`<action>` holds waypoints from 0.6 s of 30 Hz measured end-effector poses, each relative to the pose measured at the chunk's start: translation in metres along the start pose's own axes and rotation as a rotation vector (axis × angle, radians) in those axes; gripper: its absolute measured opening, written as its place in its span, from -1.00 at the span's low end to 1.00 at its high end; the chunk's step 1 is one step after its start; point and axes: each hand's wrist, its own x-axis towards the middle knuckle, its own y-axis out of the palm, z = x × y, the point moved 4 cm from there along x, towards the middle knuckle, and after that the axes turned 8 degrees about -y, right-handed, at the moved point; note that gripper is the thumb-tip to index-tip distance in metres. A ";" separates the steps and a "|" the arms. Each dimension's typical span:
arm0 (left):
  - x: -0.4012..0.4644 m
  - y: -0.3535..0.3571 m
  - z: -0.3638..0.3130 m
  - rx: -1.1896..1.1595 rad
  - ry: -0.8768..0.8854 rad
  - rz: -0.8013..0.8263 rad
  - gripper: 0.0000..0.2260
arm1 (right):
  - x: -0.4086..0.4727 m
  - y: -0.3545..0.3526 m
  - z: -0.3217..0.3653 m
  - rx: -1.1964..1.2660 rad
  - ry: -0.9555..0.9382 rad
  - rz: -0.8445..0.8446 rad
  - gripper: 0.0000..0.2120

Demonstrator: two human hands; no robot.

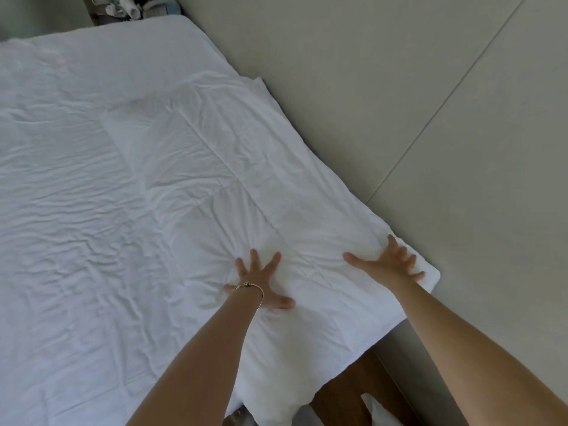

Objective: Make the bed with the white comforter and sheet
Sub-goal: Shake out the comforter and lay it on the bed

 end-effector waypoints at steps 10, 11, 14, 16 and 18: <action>0.003 -0.037 0.045 -0.383 0.109 0.028 -0.50 | -0.011 -0.013 0.019 0.258 0.030 0.207 0.40; 0.000 -0.037 0.054 -0.451 0.108 0.027 -0.53 | -0.023 -0.012 0.027 0.191 0.029 0.261 0.34; -0.016 -0.040 0.081 -0.519 0.162 0.034 -0.66 | -0.060 -0.005 0.060 -0.112 -0.031 0.241 0.24; -0.034 -0.050 0.105 -0.536 0.208 0.003 -0.81 | -0.096 0.004 0.092 -0.272 -0.120 0.159 0.10; -0.055 -0.060 0.138 -0.578 0.256 -0.059 -0.88 | -0.144 0.026 0.129 -0.278 -0.187 0.131 -0.04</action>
